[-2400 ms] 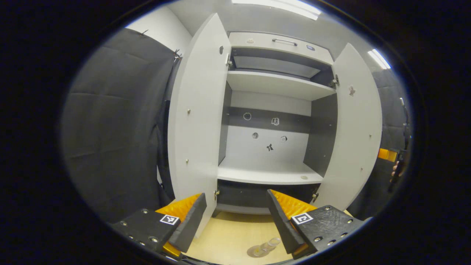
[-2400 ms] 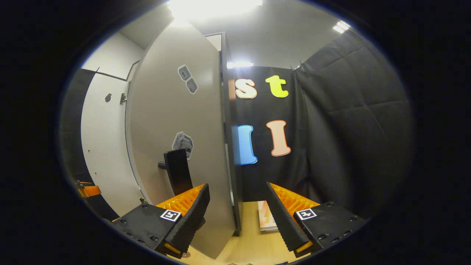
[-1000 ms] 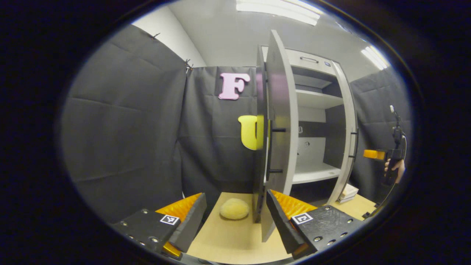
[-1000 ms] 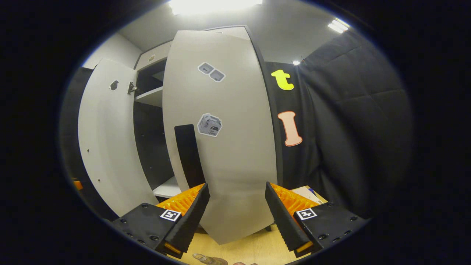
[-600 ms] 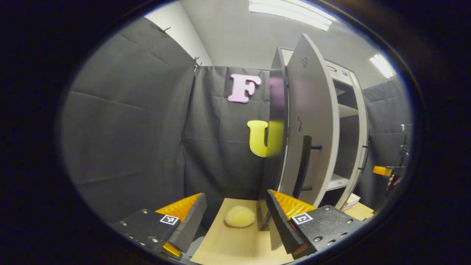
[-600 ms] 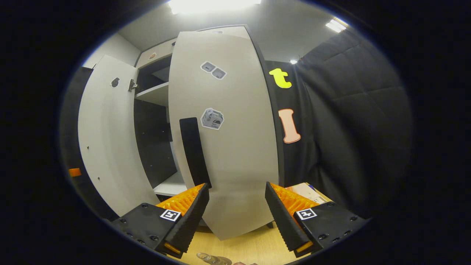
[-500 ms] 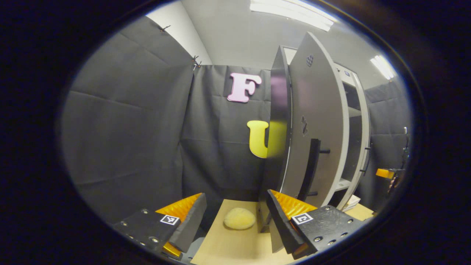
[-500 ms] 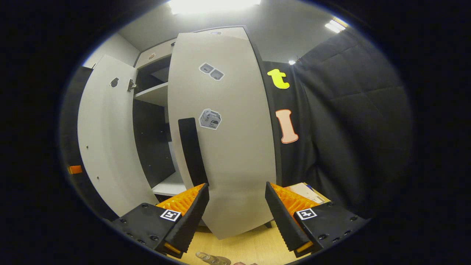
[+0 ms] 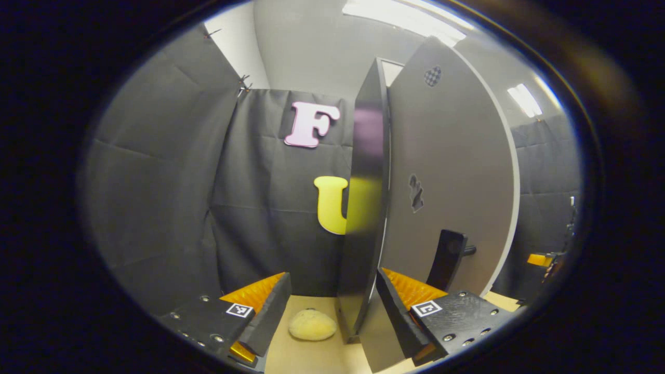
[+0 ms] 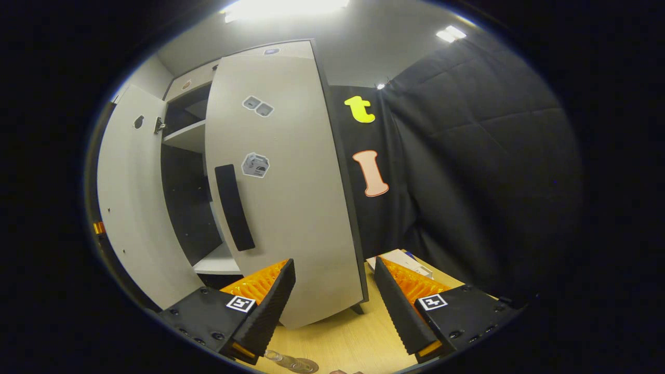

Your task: Grasp the bottle in the cabinet with the left hand and place it on the coaster, then close the right door with the right hand and the left door with the left hand.

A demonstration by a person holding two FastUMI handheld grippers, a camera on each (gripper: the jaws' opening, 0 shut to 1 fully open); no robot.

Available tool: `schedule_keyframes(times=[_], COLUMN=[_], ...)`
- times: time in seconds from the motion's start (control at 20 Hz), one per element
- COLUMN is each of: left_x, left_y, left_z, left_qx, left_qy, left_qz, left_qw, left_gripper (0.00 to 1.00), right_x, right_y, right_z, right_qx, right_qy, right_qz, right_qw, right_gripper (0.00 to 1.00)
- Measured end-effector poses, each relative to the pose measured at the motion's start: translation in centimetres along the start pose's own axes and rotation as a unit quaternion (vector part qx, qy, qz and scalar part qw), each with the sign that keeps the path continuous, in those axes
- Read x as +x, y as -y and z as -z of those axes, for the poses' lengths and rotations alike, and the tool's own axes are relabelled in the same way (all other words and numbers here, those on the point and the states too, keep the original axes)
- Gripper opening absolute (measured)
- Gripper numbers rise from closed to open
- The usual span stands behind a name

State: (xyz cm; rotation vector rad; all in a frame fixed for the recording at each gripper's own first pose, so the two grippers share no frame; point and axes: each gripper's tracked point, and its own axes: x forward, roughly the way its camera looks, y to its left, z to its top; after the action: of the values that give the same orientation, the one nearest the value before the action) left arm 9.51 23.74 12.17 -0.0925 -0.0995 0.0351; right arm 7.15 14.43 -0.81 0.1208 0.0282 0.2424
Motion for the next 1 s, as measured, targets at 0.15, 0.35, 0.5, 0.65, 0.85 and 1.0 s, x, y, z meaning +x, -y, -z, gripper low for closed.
schedule_keyframes(times=[0.15,0.35,0.5,0.65,0.85,1.0], left_x=[0.6,0.4,0.3,0.2,1.5,1.0], left_y=[1.5,2.1,2.4,2.7,4.6,7.1], left_z=[0.1,0.2,0.1,0.0,-0.8,-0.8], left_qx=[0.006,0.01,0.013,0.014,0.017,0.041], left_qy=[-0.004,-0.007,-0.011,-0.013,-0.017,-0.01], left_qz=[0.018,0.017,0.018,0.019,0.013,-0.008], left_qw=[1.0,1.0,1.0,1.0,1.0,0.999], left_gripper=[0.94,0.92,0.93,0.92,0.93,0.92], right_x=[-0.1,0.2,0.8,1.2,1.5,2.0], right_y=[0.8,1.2,0.9,0.6,1.0,2.0], right_z=[0.4,0.4,1.1,1.6,1.6,0.8], right_qx=[0.005,0.001,0.002,0.006,0.004,0.001], right_qy=[-0.006,-0.005,-0.013,-0.019,-0.026,-0.023], right_qz=[0.014,0.024,0.02,0.014,0.007,0.005], right_qw=[1.0,1.0,1.0,1.0,1.0,1.0], right_gripper=[0.98,0.98,0.98,0.98,0.98,0.98])
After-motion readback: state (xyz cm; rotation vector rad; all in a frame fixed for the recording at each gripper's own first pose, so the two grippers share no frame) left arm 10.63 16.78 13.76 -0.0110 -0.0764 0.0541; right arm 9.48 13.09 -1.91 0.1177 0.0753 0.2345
